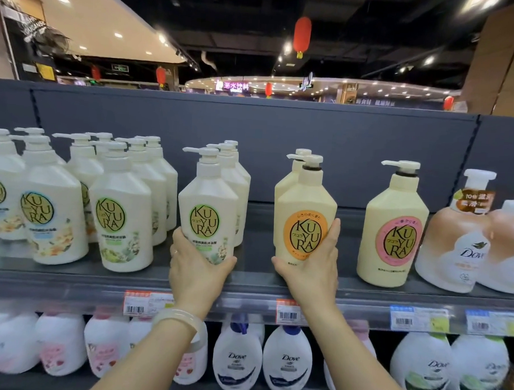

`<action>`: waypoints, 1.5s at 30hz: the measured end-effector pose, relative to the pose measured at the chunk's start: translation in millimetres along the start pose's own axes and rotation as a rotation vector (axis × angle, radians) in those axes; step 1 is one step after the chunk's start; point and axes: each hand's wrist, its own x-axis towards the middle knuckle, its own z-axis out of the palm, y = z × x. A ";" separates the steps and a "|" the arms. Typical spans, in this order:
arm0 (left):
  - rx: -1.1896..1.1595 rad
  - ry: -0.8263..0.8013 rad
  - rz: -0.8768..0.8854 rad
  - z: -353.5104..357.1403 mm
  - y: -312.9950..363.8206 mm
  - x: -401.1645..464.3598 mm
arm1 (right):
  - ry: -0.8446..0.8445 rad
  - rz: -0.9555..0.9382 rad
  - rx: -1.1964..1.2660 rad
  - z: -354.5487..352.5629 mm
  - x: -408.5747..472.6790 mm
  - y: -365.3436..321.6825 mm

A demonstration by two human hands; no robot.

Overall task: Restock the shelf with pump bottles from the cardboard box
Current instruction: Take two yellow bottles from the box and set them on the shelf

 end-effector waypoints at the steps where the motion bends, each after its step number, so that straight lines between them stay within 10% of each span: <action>1: 0.005 0.002 -0.003 -0.3 0.3 -0.2 | -0.001 -0.002 0.000 -0.1 -0.3 0.0; 15: -0.017 -0.047 0.043 -1.7 -9.7 -6.5 | 0.078 -0.070 0.068 1.5 -8.0 8.0; 21: -0.068 0.019 0.233 -22.2 -28.3 -19.2 | 0.283 -0.563 0.046 16.8 -48.0 -8.5; 28: 0.107 0.065 0.379 -108.4 -106.0 -22.3 | -0.137 -0.631 -0.188 102.9 -118.1 -52.1; 45: 0.970 -0.140 -0.382 -533.5 -376.8 -80.8 | -1.088 -0.995 -0.589 398.6 -462.4 -249.7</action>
